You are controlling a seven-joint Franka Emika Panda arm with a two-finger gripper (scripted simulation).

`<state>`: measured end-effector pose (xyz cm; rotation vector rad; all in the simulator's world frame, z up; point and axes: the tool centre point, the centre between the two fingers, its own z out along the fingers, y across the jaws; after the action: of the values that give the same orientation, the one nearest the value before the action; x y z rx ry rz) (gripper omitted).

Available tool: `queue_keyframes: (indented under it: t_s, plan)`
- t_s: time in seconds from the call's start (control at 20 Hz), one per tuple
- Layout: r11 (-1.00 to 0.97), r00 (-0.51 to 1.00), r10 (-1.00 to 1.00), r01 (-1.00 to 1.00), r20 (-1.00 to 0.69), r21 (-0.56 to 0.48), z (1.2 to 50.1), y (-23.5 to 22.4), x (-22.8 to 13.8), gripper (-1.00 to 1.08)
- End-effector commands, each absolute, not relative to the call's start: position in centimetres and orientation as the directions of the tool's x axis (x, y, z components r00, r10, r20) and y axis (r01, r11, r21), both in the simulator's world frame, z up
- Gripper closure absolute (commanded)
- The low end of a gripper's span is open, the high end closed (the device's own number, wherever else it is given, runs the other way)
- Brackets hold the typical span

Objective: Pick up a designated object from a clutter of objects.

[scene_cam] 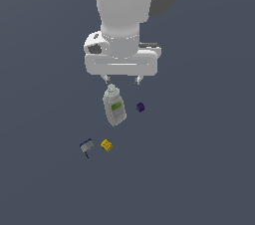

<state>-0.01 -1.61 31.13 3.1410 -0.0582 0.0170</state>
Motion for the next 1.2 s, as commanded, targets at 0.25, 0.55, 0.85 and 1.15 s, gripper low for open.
queue_keyframes:
  t_s: [0.25, 0.55, 0.85, 1.15]
  plan:
    - [-0.998, 0.998, -0.063, -0.062, 0.020, -0.010, 31.6, -2.3, 0.1, -0.92]
    - [-0.994, 0.994, -0.104, -0.103, 0.032, -0.025, 32.5, -3.3, 0.1, -0.92]
    - [-0.996, 0.996, -0.085, -0.084, 0.030, -0.020, 31.7, -3.0, 0.1, -0.92]
    - [-1.000, 0.999, -0.030, -0.029, 0.028, -0.011, 28.9, -2.0, 0.0, -0.92]
